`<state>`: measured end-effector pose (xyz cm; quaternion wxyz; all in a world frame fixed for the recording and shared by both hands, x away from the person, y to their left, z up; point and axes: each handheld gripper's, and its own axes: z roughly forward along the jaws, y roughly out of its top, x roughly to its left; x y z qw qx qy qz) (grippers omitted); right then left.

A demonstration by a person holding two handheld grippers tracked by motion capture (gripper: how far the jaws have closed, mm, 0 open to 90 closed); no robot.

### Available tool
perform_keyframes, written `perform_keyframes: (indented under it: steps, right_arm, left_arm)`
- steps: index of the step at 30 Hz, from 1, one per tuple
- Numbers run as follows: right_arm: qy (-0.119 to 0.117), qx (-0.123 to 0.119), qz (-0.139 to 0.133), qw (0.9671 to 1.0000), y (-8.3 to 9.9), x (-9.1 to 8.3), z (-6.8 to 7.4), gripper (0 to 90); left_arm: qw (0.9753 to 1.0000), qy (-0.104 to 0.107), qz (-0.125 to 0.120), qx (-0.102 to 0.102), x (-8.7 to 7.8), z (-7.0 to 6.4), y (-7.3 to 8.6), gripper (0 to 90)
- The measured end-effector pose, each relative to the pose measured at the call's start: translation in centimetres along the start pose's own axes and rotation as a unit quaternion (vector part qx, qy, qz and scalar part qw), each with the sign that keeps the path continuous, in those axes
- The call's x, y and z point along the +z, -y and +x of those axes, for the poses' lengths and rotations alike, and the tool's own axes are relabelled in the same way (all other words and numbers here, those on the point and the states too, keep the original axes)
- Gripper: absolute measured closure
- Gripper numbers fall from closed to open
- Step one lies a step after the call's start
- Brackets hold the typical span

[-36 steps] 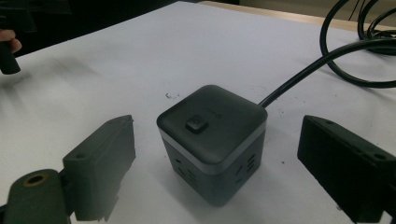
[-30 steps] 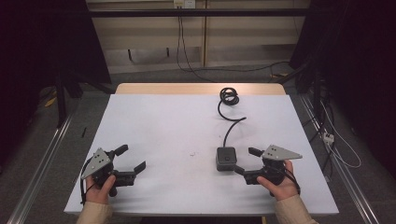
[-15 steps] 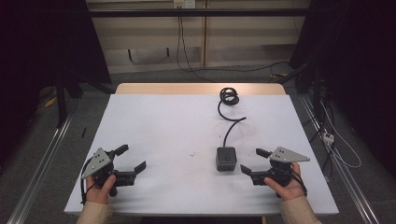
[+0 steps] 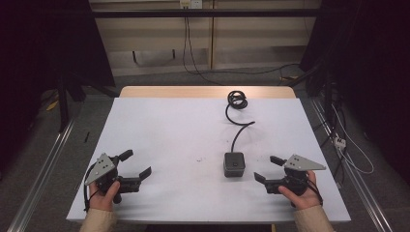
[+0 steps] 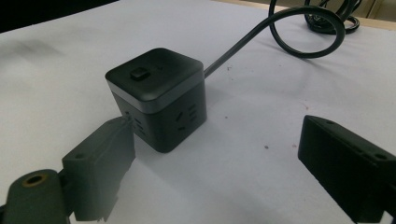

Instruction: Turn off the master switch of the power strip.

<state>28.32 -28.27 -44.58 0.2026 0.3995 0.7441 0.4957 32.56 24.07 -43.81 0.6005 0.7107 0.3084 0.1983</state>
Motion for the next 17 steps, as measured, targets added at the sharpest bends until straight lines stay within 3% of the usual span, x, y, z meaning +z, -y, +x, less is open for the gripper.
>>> perform_keyframes:
  steps: [12,17]
  right_arm:
    - [0.007,0.004,0.002,1.0,0.56,-0.36,-0.14,10.3]
    - [0.01,0.005,0.015,0.9998,0.68,-0.02,-0.17,9.1]
  left_arm:
    - [1.0,0.0,0.001,0.0,0.07,0.02,0.0,4.0]
    - [1.0,0.0,0.003,-0.002,0.18,0.05,0.03,4.0]
